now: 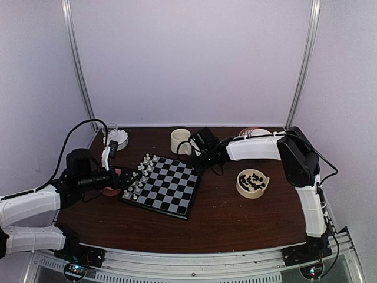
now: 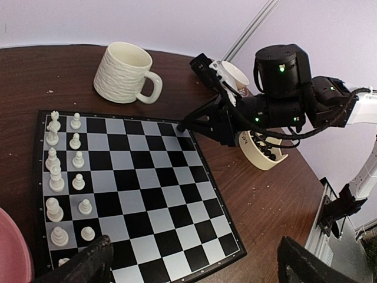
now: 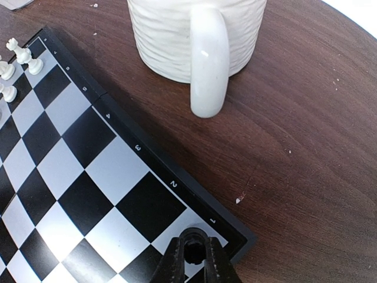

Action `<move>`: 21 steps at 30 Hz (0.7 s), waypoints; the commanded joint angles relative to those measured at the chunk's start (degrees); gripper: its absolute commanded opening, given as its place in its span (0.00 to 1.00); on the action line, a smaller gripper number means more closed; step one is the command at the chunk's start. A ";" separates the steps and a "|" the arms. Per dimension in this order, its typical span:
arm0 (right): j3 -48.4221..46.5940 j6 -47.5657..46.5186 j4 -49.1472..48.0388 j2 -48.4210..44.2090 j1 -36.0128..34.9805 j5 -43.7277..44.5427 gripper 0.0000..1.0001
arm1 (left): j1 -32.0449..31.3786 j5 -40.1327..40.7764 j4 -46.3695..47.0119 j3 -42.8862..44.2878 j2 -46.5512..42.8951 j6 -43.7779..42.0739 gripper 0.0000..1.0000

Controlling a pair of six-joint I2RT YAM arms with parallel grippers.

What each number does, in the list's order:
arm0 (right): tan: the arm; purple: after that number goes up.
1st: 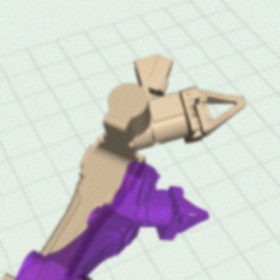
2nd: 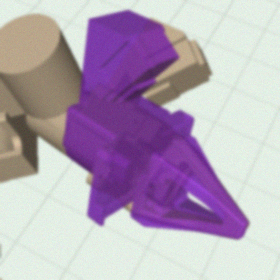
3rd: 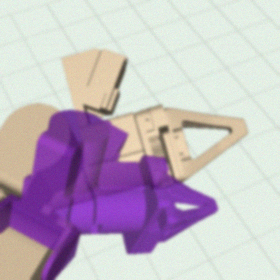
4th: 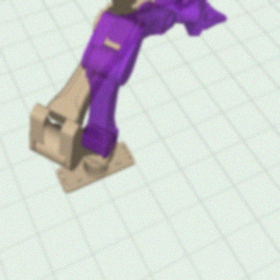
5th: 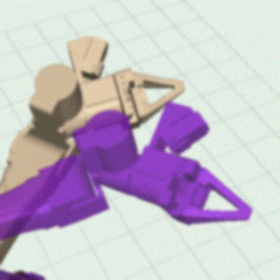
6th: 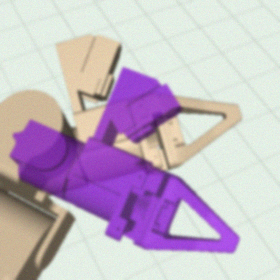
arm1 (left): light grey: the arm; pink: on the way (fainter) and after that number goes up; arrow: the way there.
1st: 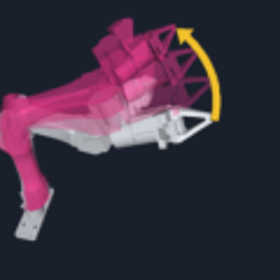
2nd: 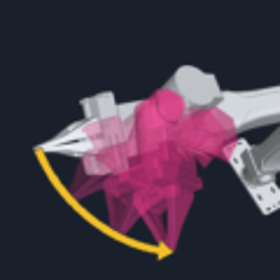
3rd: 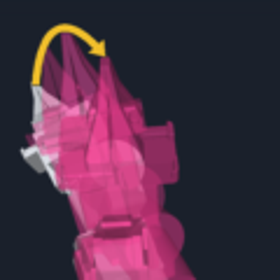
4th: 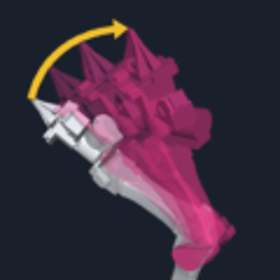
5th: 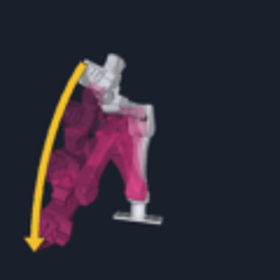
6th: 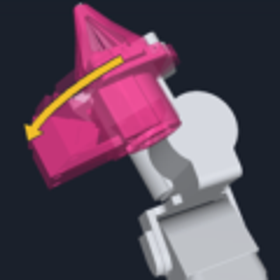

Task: Set up the chess pieces on the board

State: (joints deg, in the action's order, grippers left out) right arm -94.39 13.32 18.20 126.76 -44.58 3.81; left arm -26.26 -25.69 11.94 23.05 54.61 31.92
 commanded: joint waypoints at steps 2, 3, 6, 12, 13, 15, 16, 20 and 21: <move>1.72 0.21 0.89 -2.14 -0.43 -0.58 0.12 | -0.28 0.64 0.28 1.56 -0.96 -0.99 0.98; 1.66 0.21 0.88 -2.18 -0.42 -0.64 0.12 | -0.28 0.64 0.28 1.56 -0.99 -1.00 0.98; 1.54 0.21 0.88 -2.08 -0.51 -0.87 0.12 | -0.28 0.72 0.25 1.56 -1.06 -0.99 0.98; 1.49 0.04 0.81 -2.02 -0.60 -1.59 0.13 | -0.28 0.73 0.18 1.56 -1.13 -0.99 0.98; 1.47 0.08 0.79 -2.03 -0.60 -1.55 0.13 | -0.28 0.71 0.20 1.56 -1.09 -1.05 0.97; 1.48 0.07 0.82 -1.98 -0.60 -1.63 0.14 | -0.28 0.73 0.18 1.56 -1.08 -1.00 0.98; 1.47 0.04 0.83 -1.96 -0.55 -1.72 0.14 | -0.28 0.73 0.18 1.56 -1.08 -1.05 0.98; 1.47 0.04 0.80 -1.99 -0.68 -1.97 0.15 | -0.28 0.82 0.10 1.56 -1.18 -1.07 0.98; 1.45 0.02 0.83 -1.96 -0.69 -1.97 0.16 | -0.28 0.84 0.14 1.56 -1.22 -1.07 0.98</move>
State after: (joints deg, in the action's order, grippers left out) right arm -94.13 13.30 17.98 126.63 -44.66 2.87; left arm -26.26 -25.63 11.90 23.05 54.24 31.86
